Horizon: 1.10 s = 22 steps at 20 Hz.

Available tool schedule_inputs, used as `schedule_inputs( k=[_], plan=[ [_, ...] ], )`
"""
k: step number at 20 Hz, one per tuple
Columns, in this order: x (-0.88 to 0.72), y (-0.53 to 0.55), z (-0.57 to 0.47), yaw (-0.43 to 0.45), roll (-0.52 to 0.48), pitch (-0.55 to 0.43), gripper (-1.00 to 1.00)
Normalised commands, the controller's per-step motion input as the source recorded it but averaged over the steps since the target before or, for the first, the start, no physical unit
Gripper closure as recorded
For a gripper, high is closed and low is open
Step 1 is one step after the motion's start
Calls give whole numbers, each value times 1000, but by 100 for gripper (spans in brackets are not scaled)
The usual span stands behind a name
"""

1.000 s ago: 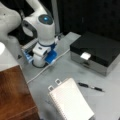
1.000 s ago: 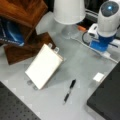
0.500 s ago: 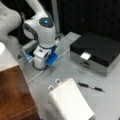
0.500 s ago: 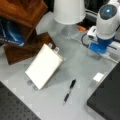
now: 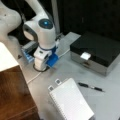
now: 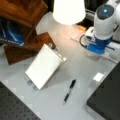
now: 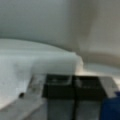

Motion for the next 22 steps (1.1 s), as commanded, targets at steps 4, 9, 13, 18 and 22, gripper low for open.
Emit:
schedule_inputs(
  k=[4, 9, 13, 18, 22],
  plan=[
    [-965, -160, -19, 30, 120, -352, 100],
    [-678, -77, 127, -44, 141, -361, 100],
    [-384, -9, 82, -139, 158, -331, 100],
    [-240, -13, 79, -169, 109, -303, 100],
    [-84, -29, 192, -209, 74, -171, 100]
  ],
)
